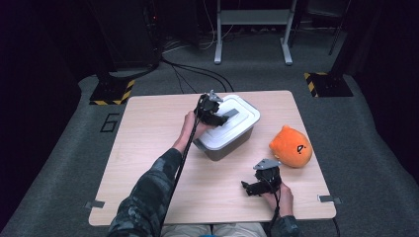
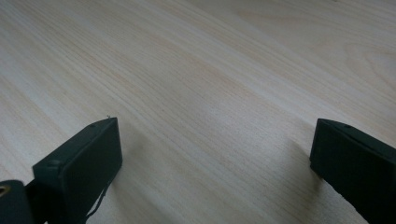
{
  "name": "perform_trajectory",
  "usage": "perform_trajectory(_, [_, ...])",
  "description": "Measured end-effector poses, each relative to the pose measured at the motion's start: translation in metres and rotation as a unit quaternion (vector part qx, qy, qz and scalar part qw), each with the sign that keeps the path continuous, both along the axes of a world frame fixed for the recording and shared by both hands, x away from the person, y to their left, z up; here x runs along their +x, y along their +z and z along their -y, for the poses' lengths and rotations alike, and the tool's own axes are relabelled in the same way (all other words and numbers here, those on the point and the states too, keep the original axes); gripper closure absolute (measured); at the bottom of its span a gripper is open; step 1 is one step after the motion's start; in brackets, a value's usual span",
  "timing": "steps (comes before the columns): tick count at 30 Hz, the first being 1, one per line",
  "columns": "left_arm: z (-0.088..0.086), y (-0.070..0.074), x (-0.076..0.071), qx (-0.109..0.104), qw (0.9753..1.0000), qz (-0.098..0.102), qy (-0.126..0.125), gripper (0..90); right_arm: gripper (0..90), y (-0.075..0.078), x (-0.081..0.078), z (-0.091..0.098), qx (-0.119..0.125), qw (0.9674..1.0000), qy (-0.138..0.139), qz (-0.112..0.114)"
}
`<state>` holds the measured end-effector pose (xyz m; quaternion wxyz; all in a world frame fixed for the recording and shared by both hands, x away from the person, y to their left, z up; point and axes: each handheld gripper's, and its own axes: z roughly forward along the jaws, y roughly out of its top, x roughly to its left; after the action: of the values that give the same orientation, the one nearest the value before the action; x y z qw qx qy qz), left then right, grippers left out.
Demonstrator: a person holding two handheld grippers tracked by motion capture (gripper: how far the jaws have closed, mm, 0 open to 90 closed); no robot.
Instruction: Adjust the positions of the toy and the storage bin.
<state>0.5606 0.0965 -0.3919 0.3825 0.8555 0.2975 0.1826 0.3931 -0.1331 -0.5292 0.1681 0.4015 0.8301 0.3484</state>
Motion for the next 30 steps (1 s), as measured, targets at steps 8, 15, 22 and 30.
perform_trajectory(8, [0.003,0.000,-0.002,-0.005,0.9998,-0.006,-0.020,64.9,2.0,0.000,0.000,0.000,0.000,1.0000,-0.001,0.001])
perform_trajectory(15, [0.000,-0.002,-0.003,-0.022,0.9995,-0.014,-0.018,66.1,2.1,0.000,0.000,0.000,0.000,1.0000,-0.002,0.002])
perform_trajectory(22, [-0.004,-0.002,-0.007,-0.021,0.9995,-0.014,-0.017,66.3,2.1,0.000,0.000,0.000,-0.001,1.0000,-0.001,0.003])
perform_trajectory(30, [-0.011,-0.003,-0.016,-0.021,0.9995,-0.011,-0.021,66.3,2.2,0.000,0.000,0.000,0.000,1.0000,-0.003,0.002])
